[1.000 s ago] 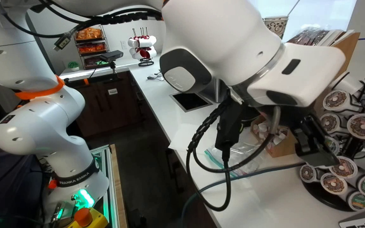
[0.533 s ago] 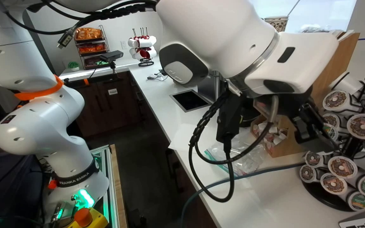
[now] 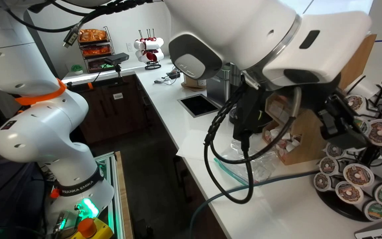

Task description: Place the coffee pod from the counter on the stand.

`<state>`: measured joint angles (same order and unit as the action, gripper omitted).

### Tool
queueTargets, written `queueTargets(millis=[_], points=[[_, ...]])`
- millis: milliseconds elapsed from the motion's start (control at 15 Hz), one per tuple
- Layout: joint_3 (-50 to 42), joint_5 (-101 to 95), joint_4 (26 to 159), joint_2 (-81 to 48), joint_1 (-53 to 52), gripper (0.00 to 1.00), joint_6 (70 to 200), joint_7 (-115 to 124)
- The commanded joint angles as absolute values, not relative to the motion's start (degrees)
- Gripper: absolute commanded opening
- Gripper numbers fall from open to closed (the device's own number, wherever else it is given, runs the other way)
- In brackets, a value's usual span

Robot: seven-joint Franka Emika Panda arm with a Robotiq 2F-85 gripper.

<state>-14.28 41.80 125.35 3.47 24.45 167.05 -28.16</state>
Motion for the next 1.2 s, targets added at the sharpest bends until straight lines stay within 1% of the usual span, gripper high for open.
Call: queueTargets(millis=[0,533,1133], points=[[-15.7,47.7,121.6,3.3,24.5,0.29,162.6,-30.8],[-18.6,54.3,114.6,0.8,25.2,0.29,153.6,-32.1],[-19.2,61.7,110.0,-2.6,25.5,0.29,147.7,-36.2]])
